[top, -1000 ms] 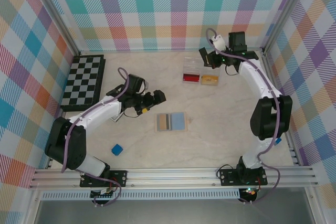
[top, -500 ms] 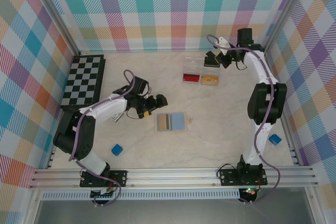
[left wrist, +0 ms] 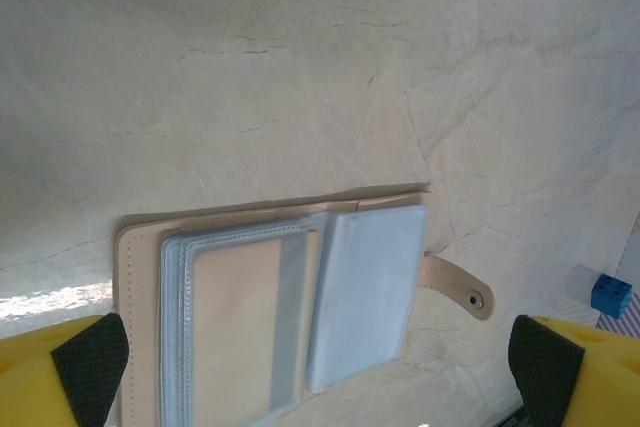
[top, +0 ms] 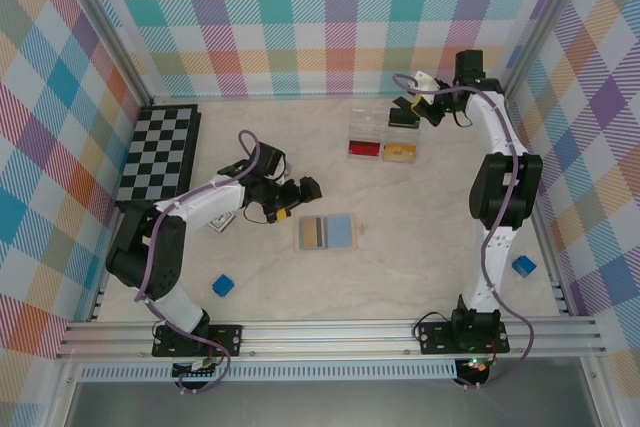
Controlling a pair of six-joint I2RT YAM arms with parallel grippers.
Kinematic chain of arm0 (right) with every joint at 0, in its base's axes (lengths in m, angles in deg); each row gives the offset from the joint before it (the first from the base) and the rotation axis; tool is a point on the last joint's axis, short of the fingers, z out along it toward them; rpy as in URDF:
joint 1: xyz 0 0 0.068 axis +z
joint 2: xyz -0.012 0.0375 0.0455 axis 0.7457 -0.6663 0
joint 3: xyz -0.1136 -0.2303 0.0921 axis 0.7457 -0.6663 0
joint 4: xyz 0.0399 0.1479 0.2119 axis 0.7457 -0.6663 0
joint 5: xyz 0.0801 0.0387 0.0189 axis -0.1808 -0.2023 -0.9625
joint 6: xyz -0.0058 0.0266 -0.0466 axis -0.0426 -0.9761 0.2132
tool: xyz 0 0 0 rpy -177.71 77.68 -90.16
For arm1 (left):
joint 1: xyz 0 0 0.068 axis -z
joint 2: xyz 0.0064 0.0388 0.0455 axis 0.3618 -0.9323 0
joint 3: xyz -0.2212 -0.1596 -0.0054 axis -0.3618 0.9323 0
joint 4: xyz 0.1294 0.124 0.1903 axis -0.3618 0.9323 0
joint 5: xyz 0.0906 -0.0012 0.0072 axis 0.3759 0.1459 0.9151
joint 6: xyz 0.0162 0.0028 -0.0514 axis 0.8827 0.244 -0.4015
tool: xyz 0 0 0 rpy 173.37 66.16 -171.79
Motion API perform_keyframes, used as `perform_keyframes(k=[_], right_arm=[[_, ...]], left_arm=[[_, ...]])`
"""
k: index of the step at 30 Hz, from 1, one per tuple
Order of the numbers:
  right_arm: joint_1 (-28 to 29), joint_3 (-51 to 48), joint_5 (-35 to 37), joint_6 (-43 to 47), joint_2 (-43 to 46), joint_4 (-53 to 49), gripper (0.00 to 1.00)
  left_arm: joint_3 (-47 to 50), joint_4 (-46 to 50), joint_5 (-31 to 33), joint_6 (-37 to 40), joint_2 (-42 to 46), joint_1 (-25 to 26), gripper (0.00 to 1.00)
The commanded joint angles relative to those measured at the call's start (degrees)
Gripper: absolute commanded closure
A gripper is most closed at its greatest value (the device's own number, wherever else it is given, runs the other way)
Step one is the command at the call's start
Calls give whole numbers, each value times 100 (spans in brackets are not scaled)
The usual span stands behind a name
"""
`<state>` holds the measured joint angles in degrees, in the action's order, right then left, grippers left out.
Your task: Take the credit cards out of the card holder
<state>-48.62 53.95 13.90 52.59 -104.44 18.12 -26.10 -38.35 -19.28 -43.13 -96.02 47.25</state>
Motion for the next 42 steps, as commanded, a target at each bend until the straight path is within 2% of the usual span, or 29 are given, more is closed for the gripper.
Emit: perform_keyframes(k=[1, 8, 18, 27, 34, 42], right_arm=[[-47, 267, -311, 441, -181, -375, 100], [-91, 607, 21, 1013, -431, -716, 100], [-109, 626, -113, 1189, -506, -958, 100], [-114, 659, -299, 1409, -455, -1697, 100], [-111, 696, -398, 1464, -325, -2191, 100], [-85, 730, -309, 988, -374, -1948, 97]], left_arm=[[-145, 5, -67, -8, -92, -12, 0], [-160, 16, -128, 58, -138, 6, 0], [-224, 11, -172, 65, -297, 23, 0], [-242, 77, -146, 133, -305, 20, 0], [-259, 71, -155, 163, -366, 24, 0], [-238, 86, -154, 191, -376, 22, 0]])
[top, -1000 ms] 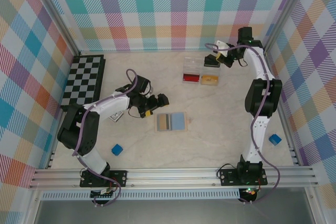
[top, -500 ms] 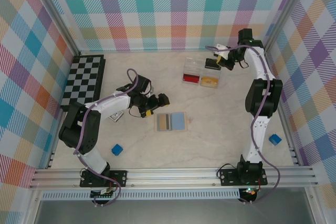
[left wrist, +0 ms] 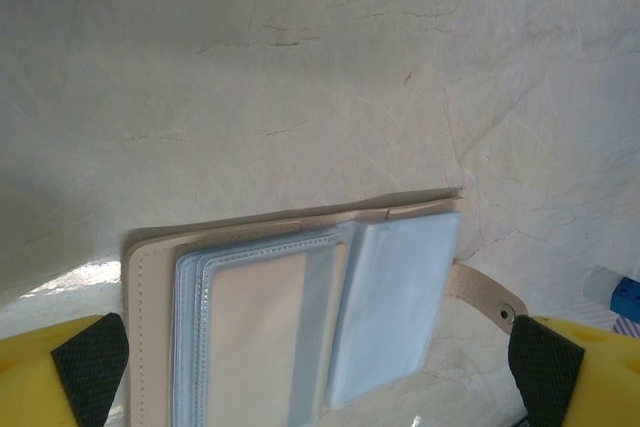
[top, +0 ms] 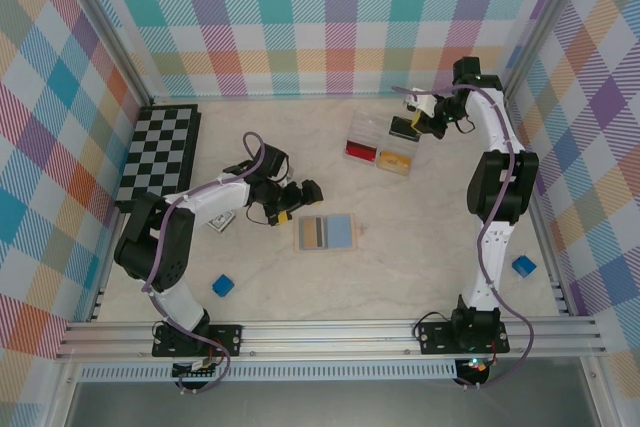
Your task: Take the credit cards out of the card holder
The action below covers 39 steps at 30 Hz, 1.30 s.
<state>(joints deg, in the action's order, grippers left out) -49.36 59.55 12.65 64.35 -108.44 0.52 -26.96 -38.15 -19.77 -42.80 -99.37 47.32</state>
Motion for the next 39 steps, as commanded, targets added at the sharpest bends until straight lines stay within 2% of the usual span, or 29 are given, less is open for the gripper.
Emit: perform_keyframes(k=[1, 4, 7, 17, 25, 31, 34, 39], right_arm=[[5, 172, -146, -259, 11, -154, 97], [58, 172, -18, -500, -25, -35, 99], [135, 172, 157, -767, -53, 77, 97], [225, 216, 463, -1149, -92, 239, 78], [272, 294, 522, -1409, -31, 366, 76], [279, 258, 262, -2115, 409, 359, 68], [347, -184, 191, -2903, 849, 618, 66], [789, -2167, 145, -4294, 2132, 1813, 62]], left_arm=[[-148, 69, -107, 161, -42, 13, 0], [-130, 27, -162, 173, -51, 13, 0], [-139, 0, -260, 214, -59, 11, 0], [-104, 3, -326, 267, -75, 15, 0], [-64, 29, -276, 276, -9, 17, 0], [-69, 252, 54, 274, 218, 13, 0], [-21, 395, 285, 274, 433, 14, 0], [212, 581, 636, 238, 849, 16, 0]])
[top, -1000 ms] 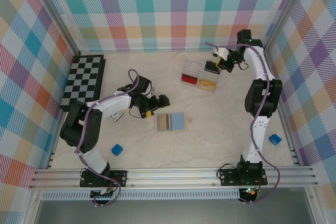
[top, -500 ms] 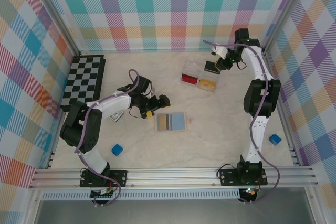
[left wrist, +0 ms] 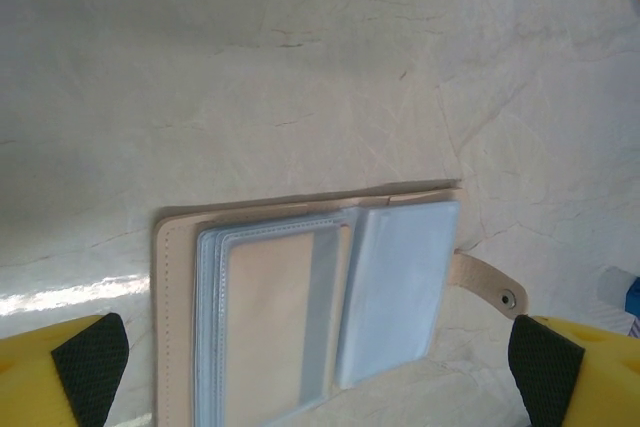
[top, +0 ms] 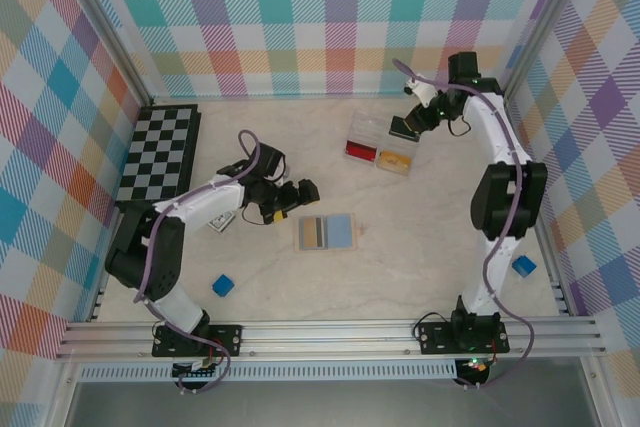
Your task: Take the credit cards out of the card holder
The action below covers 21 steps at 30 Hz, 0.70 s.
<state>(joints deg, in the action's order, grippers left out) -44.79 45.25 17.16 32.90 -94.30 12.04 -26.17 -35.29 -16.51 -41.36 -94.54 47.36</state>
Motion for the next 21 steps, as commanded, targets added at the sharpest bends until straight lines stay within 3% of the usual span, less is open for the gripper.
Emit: perform_keyframes(k=[1, 4, 11, 16, 21], right_arm=[[466, -1188, -351, -1463, 1014, 892, 54], [855, -2214, -321, -2474, 1722, 1354, 50], [1917, -3655, 883, -4836, 2931, 1310, 50], [2674, -4384, 1564, -6068, 3267, 1317, 48], [3499, -4215, 2165, -6818, 2757, 1028, 44]], left_arm=[[176, 368, 384, 94, 441, 12, 0], [337, 498, 505, 74, 651, 13, 0], [747, 557, 618, 34, 1073, 13, 0], [1043, 304, 502, -190, 1252, -5, 0], [1204, 265, 432, -394, 1280, -175, 0]])
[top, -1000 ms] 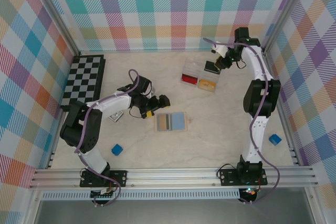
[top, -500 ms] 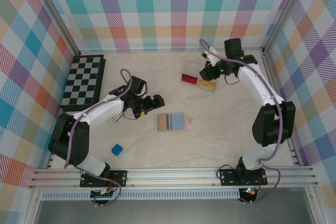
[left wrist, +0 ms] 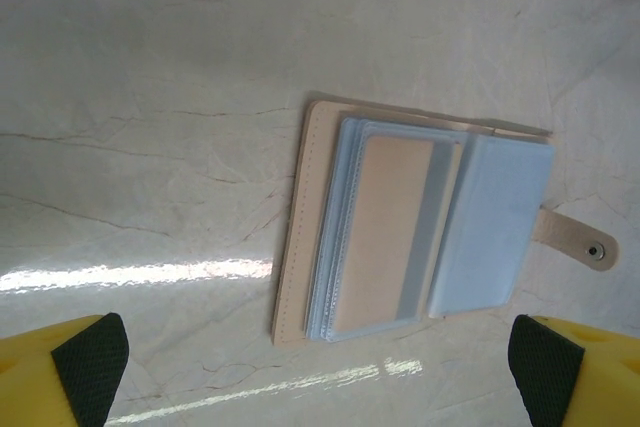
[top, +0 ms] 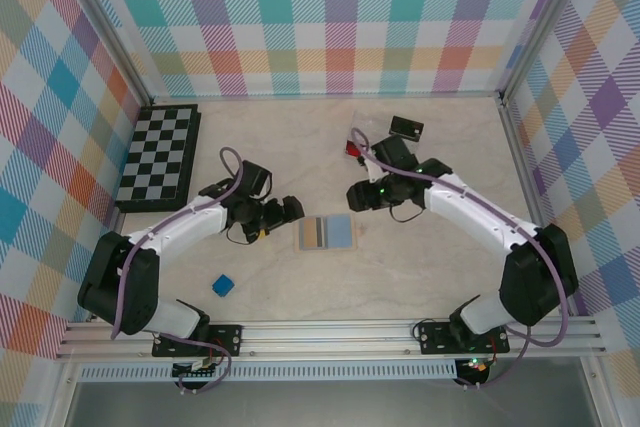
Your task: Take the credit cards out of the card holder
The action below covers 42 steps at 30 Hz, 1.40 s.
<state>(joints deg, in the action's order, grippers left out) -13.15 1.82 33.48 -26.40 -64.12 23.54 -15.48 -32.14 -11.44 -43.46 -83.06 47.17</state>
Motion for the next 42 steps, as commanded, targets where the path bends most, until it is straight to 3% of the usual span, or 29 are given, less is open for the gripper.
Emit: perform_keyframes(k=[1, 9, 21, 33, 42], right_arm=[[476, 173, 566, -986, -387, -111, 44], [1500, 1048, 601, -1528, -2043, -218, 44], [1636, 1356, 737, -1782, -2921, -437, 45], [1609, 1268, 843, -1668, -3184, -637, 63], [1367, 764, 433, -1709, -2946, -170, 71]], left_arm=[[162, -63, -115, -208, 141, -215, 0], [300, 14, -461, -375, 184, -737, 1], [194, 259, -790, -120, 198, -873, 0], [593, -596, -1070, -289, 488, -686, 0], [625, -1370, -1669, -467, -8, -334, 29]])
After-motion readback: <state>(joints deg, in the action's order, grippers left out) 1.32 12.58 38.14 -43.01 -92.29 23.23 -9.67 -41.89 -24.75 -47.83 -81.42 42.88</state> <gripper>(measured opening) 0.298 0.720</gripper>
